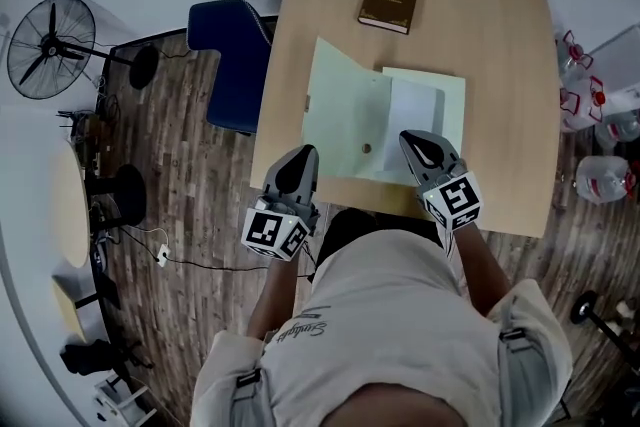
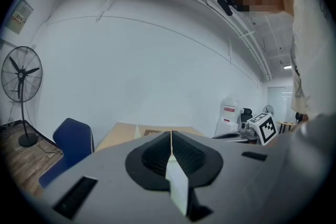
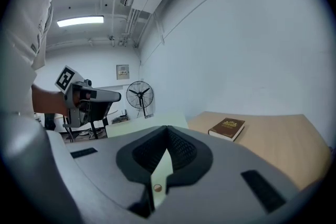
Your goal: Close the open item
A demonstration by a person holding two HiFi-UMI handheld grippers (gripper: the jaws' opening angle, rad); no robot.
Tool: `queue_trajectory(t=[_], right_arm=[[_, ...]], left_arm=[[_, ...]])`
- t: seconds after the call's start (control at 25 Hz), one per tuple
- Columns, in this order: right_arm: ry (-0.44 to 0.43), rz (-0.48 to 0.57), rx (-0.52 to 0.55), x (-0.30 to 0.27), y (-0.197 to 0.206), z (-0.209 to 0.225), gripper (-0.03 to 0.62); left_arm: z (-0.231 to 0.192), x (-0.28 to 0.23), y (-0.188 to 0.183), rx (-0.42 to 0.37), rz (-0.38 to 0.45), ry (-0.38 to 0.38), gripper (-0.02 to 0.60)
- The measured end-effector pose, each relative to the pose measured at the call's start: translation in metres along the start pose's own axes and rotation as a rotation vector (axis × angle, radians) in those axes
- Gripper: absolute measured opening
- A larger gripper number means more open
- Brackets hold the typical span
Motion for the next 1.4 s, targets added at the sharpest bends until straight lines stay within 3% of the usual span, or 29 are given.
queue_trajectory(t=[0.28, 0.6, 0.8, 1.04, 1.4], right_arm=[[-0.005, -0.046, -0.010, -0.021, -0.004, -0.006, -0.011], [0.030, -0.055, 0.020, -0.042, -0.026, -0.034, -0.011], [0.068, -0.064, 0.018, -0.060, -0.033, -0.049, -0.011], [0.152, -0.087, 0.023, -0.070, -0.031, -0.060, -0.011], [0.299, -0.098, -0.053, -0.049, -0.025, -0.067, -0.011]], left_arm=[[-0.042, -0.009, -0.009, 0.022, -0.008, -0.014, 0.017], [-0.094, -0.026, -0.001, 0.026, -0.038, 0.032, 0.017], [-0.121, -0.042, 0.024, 0.039, -0.114, 0.087, 0.017], [-0.144, -0.076, 0.075, -0.010, -0.240, 0.156, 0.017], [-0.139, -0.103, 0.111, 0.001, -0.300, 0.298, 0.017]])
Point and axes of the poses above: the fingertips, and each gripper's own axes: x backward along the fingers, z to its right, y out of its underside, the point moved 9 cm from there along x, backward along the fingers, and after that the axes turned 6 degrees about -z, right-handed, at the moved point
